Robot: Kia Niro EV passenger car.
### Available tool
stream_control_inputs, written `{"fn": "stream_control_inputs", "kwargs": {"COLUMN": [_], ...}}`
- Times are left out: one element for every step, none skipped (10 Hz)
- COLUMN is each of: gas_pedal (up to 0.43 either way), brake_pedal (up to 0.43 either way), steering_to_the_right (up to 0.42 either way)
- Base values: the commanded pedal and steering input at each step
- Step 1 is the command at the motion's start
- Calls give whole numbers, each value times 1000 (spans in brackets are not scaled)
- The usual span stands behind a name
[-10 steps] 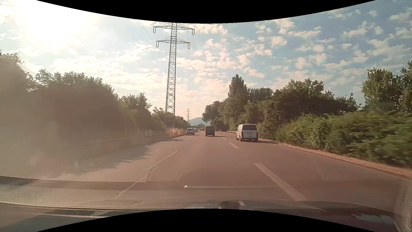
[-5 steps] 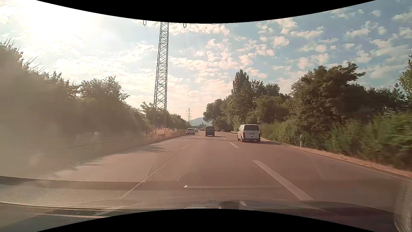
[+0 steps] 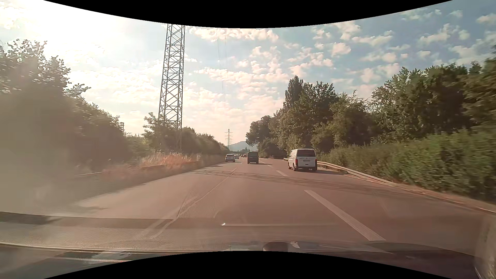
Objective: Follow the waypoints while adhering to traffic rules and regulations
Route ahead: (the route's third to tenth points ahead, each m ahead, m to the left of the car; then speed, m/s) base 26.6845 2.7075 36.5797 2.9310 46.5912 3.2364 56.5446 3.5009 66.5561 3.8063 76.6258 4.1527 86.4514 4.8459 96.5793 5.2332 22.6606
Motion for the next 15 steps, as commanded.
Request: {"fn": "stream_control_inputs", "kwargs": {"gas_pedal": [177,177,177,177,177,177,177,177,177,177,177,177,177,177,177], "brake_pedal": [0,0,0,0,0,0,0,0,0,0,0,0,0,0,0], "steering_to_the_right": [-3,-3,-3,-3,-3,-4,-3,-3,-3,-3,-3,-3,-3,-3,-3]}}
